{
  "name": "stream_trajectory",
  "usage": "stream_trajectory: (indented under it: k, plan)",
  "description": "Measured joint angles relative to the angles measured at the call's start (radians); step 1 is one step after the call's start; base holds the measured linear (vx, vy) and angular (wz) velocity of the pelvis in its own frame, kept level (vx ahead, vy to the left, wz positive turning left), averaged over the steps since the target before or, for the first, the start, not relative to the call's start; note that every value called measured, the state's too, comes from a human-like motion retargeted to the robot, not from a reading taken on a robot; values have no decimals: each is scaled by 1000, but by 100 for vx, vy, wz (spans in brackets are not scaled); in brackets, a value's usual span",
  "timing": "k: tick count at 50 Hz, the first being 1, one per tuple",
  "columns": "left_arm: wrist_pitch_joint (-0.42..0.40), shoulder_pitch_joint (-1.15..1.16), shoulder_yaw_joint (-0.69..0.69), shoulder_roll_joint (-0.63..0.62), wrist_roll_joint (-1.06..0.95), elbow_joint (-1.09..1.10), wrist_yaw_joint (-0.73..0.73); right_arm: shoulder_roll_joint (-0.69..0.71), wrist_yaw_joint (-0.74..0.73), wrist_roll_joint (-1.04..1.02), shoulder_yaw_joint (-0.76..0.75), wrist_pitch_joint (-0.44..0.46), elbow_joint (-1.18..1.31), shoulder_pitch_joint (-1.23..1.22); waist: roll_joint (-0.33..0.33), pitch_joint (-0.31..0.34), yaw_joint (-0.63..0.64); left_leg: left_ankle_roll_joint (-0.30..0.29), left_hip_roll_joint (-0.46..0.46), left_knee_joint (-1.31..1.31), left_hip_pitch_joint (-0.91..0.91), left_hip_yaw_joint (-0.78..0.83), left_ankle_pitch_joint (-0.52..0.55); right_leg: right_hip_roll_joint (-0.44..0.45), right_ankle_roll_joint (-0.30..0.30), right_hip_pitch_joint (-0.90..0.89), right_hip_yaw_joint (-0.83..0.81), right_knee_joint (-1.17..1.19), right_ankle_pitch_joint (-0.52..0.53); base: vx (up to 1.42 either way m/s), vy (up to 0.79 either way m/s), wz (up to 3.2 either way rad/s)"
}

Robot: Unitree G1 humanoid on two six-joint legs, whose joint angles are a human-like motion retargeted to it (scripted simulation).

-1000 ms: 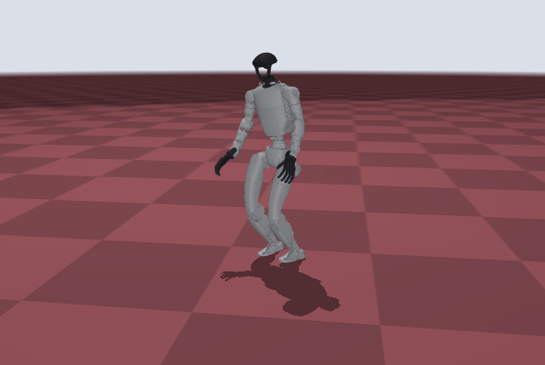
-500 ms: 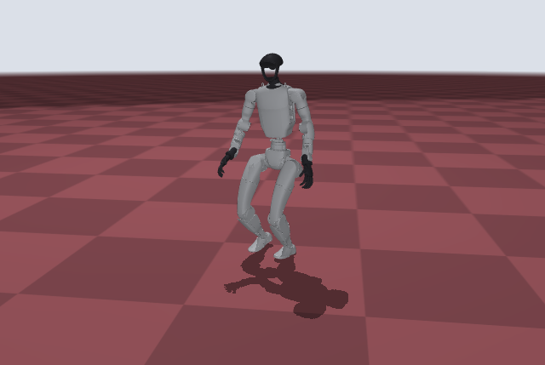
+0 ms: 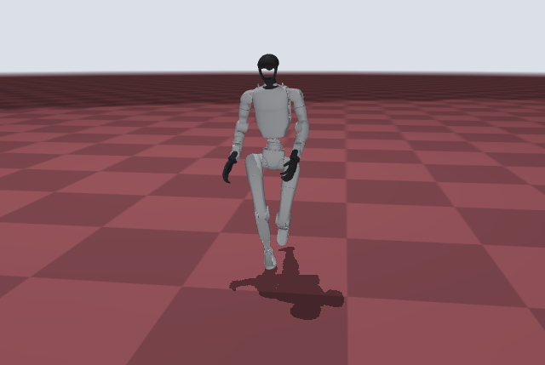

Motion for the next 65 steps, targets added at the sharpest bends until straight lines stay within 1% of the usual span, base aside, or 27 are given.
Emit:
stream_trajectory:
  k: [2,4,8,10,12,14,17,20,24,27,30,33,35,39,41,43,45,48,50,52,54,57,58,60,62,63,65]
  plan:
    - [26,16,-14,4,12,3,-27,-38,-21,4,12,-21,-118,-48,10,3,8,31,85,177,-63,63,-46,-2,-51,43,6,24,-110,51,22,3]
    - [50,30,-23,14,33,0,-45,-88,-45,-10,24,-34,-235,-109,12,8,19,107,184,330,-121,114,-147,-8,-89,76,27,59,-218,49,22,-1]
    - [89,56,-8,27,82,-39,-80,-184,-92,-82,24,-33,-481,-227,7,27,55,245,274,450,-234,131,-289,-30,-90,147,102,78,-289,43,23,-23]
    - [88,99,11,37,86,-101,-101,-208,-86,-126,22,-33,-596,-236,1,23,83,273,258,418,-274,121,-298,-63,-69,186,124,61,-250,37,24,-68]
    - [80,148,39,56,72,-195,-114,-218,-65,-164,28,-39,-674,-218,-9,18,115,279,221,343,-283,113,-294,-107,-37,206,122,52,-156,32,25,-92]
    - [67,193,76,82,50,-305,-109,-222,-37,-194,39,-44,-717,-190,-23,16,144,269,171,241,-265,105,-291,-149,-8,201,111,68,-64,26,24,-106]
    - [37,238,147,136,19,-474,-76,-223,12,-235,50,-51,-719,-134,-53,19,171,238,89,62,-191,92,-284,-214,1,168,80,129,-26,20,20,-110]
    - [-1,241,233,213,16,-629,-29,-233,56,-275,46,-40,-660,-74,-91,31,177,221,15,-90,-86,87,-305,-302,-26,113,30,242,-54,16,16,-92]
    - [-53,160,350,333,65,-784,47,-242,103,-359,-2,-4,-498,3,-143,70,151,268,-49,-197,49,116,-520,-438,-62,22,-26,449,-126,14,12,-44]
    - [-72,53,397,397,144,-845,111,-213,131,-437,-43,20,-304,41,-209,113,116,303,-104,-258,127,144,-616,-530,-52,-31,-38,526,-153,13,6,-1]
    - [-83,-44,404,430,206,-903,136,-199,174,-505,-74,45,-140,85,-254,124,80,318,-141,-311,171,154,-629,-579,-40,-52,-76,483,-171,15,1,-8]
    - [-97,-107,394,470,232,-1012,125,-242,226,-539,-101,55,-70,126,-232,104,55,301,-114,-335,177,164,-602,-555,-63,-26,-154,372,-185,18,-2,-48]
    - [-109,-110,383,510,225,-1104,95,-297,259,-536,-120,53,-84,154,-189,84,42,267,-69,-328,156,168,-512,-496,-76,6,-199,267,-164,15,-4,-73]
    - [-118,-5,333,627,173,-1262,-38,-431,327,-490,-159,31,-254,213,-109,63,60,133,42,-122,-31,170,-71,-316,-45,38,-170,46,-24,3,-7,-95]
    - [-106,65,296,699,133,-1294,-151,-507,371,-460,-174,24,-375,228,-88,73,99,102,81,78,-180,171,54,-252,-38,38,-117,7,26,-6,-6,-133]
    - [-81,135,263,763,107,-1288,-272,-585,417,-434,-186,20,-504,226,-105,98,143,124,97,321,-333,188,68,-242,-35,44,-46,33,30,-9,-8,-125]
    - [-56,200,243,816,121,-1252,-384,-661,464,-412,-191,10,-639,211,-157,138,180,184,104,601,-500,211,26,-277,-30,61,34,93,7,-13,-14,-99]
    - [-53,259,234,873,184,-1198,-486,-778,515,-396,-170,0,-880,147,-298,225,209,264,84,1036,-841,225,4,-401,-12,107,157,198,-57,-21,-23,-69]
    - [-74,264,222,900,204,-1211,-497,-855,526,-401,-133,-8,-1068,67,-407,307,224,287,72,1268,-1126,233,11,-506,16,168,220,263,-125,-25,-24,-84]
    - [-109,264,181,909,201,-1281,-449,-931,483,-418,-31,-25,-1272,-55,-519,354,245,315,119,1381,-1389,211,-21,-635,61,239,267,315,-187,-19,-21,-165]
    - [-147,309,106,866,181,-1382,-346,-1014,392,-453,222,-43,-1456,-261,-631,356,288,381,252,1366,-1404,177,-196,-803,117,371,329,326,-248,-12,-20,-294]
    - [-190,281,-12,718,131,-1526,-179,-1030,223,-516,748,-65,-1521,-787,-655,356,397,441,528,1131,-1404,39,-468,-970,162,491,372,311,-334,-2,-16,-338]
    - [-199,266,-33,665,116,-1544,-133,-987,168,-533,935,-60,-1458,-978,-655,356,434,437,610,957,-1404,17,-493,-1023,174,524,378,292,-347,-10,-23,-311]
    - [-202,227,-75,590,80,-1548,-80,-926,127,-568,1113,-35,-1229,-1166,-655,356,484,380,667,523,-1404,13,-451,-1106,187,580,351,266,-343,-26,-34,-217]
    - [-193,156,-162,579,34,-1532,-61,-975,129,-651,1113,-12,-851,-1085,-655,356,517,304,634,160,-1404,44,-356,-1130,182,591,284,281,-332,-33,-34,-30]
    - [-186,121,-196,572,7,-1523,-56,-1025,122,-692,1113,4,-651,-1030,-655,356,513,280,629,85,-1404,74,-314,-1141,178,577,258,290,-331,-20,-13,66]
    - [-170,88,-212,559,-27,-1509,-57,-1161,140,-742,1113,46,-361,-937,-655,356,466,264,656,180,-1404,135,-272,-1152,181,553,227,295,-334,1,14,119]
